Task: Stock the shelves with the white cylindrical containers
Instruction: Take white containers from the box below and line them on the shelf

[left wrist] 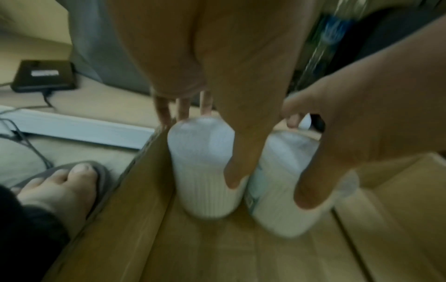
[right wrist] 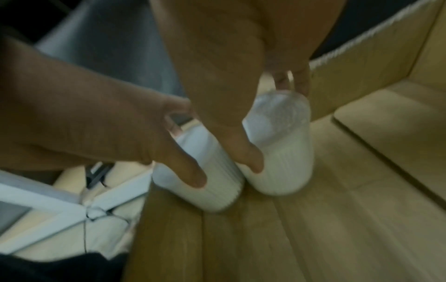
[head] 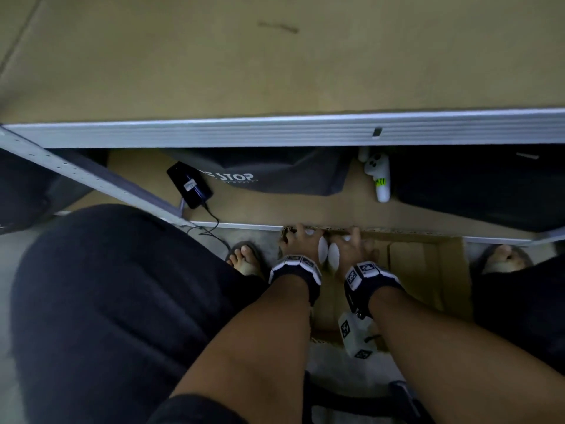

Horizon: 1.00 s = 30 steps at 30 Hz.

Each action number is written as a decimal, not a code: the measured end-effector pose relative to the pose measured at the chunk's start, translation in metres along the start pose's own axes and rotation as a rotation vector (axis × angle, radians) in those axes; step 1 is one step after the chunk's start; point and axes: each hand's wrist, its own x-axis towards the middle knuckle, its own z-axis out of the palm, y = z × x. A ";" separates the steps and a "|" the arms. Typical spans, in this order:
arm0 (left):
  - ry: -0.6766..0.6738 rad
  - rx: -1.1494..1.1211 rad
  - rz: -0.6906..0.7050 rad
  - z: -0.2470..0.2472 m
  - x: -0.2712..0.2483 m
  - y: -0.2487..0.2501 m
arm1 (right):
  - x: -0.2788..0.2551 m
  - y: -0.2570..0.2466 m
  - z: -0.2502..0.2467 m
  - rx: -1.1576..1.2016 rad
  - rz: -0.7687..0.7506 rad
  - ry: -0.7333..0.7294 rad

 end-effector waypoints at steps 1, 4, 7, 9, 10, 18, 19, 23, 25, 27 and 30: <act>-0.065 -0.001 -0.008 -0.005 -0.005 -0.001 | -0.005 0.000 -0.008 0.001 0.008 0.000; -0.089 -0.022 -0.001 -0.025 -0.017 -0.001 | -0.030 0.003 -0.043 0.008 -0.003 -0.050; -0.104 -0.018 0.053 -0.049 -0.035 0.002 | -0.051 0.009 -0.075 0.003 -0.024 -0.069; -0.060 -0.031 0.095 -0.065 -0.046 0.001 | -0.068 0.013 -0.095 -0.010 -0.046 -0.055; -0.039 -0.036 0.101 -0.071 -0.051 0.000 | -0.073 0.015 -0.102 -0.010 -0.048 -0.053; 0.046 0.083 0.192 -0.140 -0.113 0.014 | -0.140 0.013 -0.180 -0.066 -0.076 0.138; 0.057 0.098 0.218 -0.147 -0.120 0.017 | -0.148 0.012 -0.189 -0.071 -0.082 0.152; 0.089 0.099 0.300 -0.176 -0.151 0.024 | -0.180 0.016 -0.221 -0.070 -0.074 0.208; 0.112 0.092 0.321 -0.191 -0.168 0.026 | -0.197 0.018 -0.232 -0.071 -0.059 0.228; 0.136 0.071 0.329 -0.205 -0.184 0.025 | -0.211 0.022 -0.243 -0.080 -0.056 0.256; 0.193 0.021 0.349 -0.225 -0.205 0.023 | -0.231 0.026 -0.258 -0.030 -0.089 0.304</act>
